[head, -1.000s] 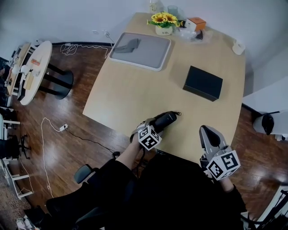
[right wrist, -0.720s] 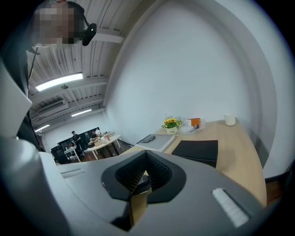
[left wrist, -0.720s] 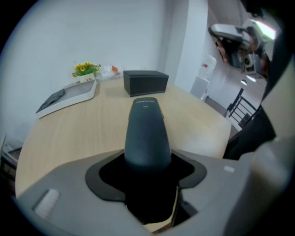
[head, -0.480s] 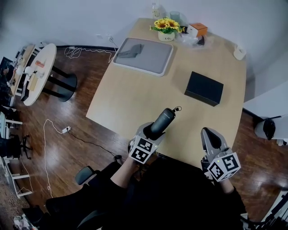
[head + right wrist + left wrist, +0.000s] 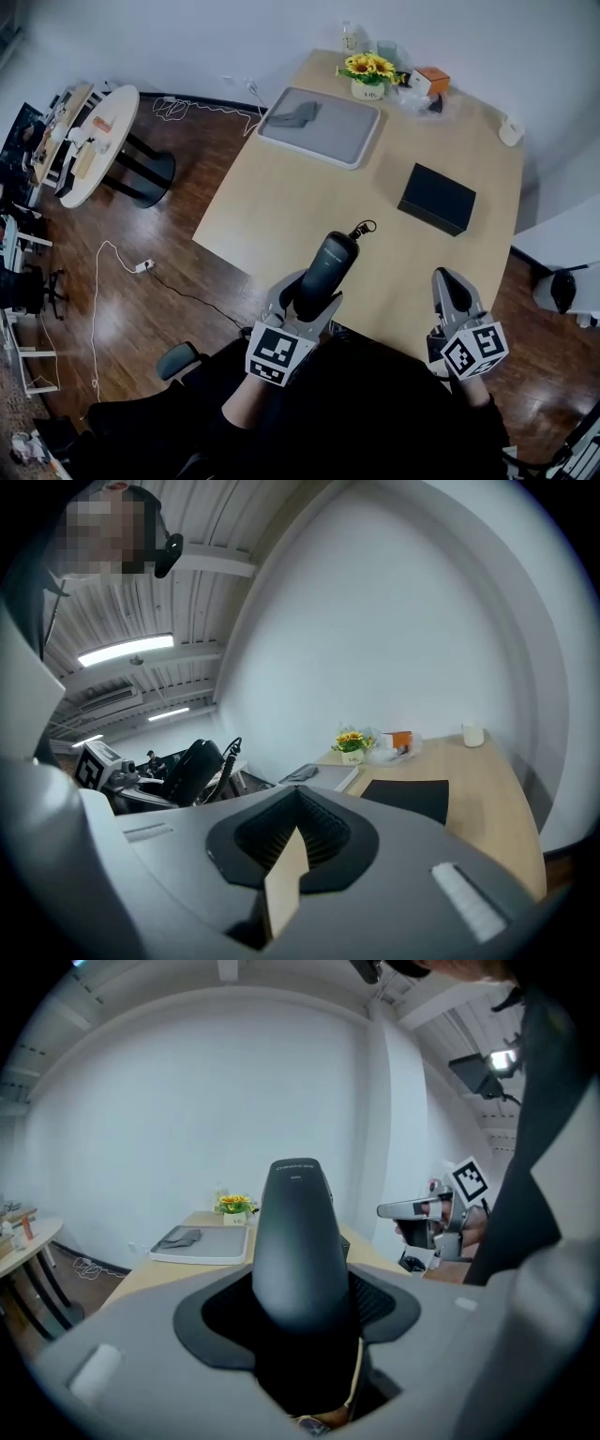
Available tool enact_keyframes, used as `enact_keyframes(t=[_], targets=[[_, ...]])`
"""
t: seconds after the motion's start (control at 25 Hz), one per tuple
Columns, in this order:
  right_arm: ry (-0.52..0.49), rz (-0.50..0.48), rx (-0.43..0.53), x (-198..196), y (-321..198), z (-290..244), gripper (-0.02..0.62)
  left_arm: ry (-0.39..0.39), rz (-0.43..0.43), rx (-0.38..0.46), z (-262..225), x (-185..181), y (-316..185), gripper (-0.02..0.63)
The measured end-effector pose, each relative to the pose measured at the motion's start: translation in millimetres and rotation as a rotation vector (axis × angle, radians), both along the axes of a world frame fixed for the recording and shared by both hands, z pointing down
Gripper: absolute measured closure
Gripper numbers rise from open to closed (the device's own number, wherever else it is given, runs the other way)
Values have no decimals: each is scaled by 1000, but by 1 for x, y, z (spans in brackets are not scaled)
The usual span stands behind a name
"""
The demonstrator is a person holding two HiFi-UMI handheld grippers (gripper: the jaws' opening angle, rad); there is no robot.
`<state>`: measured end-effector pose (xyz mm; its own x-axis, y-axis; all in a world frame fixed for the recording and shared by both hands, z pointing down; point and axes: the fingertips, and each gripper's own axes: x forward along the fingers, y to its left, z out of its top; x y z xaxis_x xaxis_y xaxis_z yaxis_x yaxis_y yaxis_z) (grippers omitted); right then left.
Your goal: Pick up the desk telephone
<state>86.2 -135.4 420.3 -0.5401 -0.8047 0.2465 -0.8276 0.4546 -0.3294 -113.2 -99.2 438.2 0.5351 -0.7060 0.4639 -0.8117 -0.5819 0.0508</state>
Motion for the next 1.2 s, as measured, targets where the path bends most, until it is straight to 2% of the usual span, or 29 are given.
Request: enact_keyframes(t=[0.12, 0.32, 0.6, 1.2], targets=[[3, -6, 1, -1, 0, 1, 595, -24, -12, 25, -4, -5, 8, 344], [6, -15, 3, -3, 1, 0, 595, 15, -23, 3, -3, -4, 11, 345], [5, -2, 6, 0, 4, -1, 595, -14, -6, 32, -7, -1, 9, 344], [20, 0, 23, -2, 7, -6, 595, -16, 26, 38, -11, 3, 7, 344]])
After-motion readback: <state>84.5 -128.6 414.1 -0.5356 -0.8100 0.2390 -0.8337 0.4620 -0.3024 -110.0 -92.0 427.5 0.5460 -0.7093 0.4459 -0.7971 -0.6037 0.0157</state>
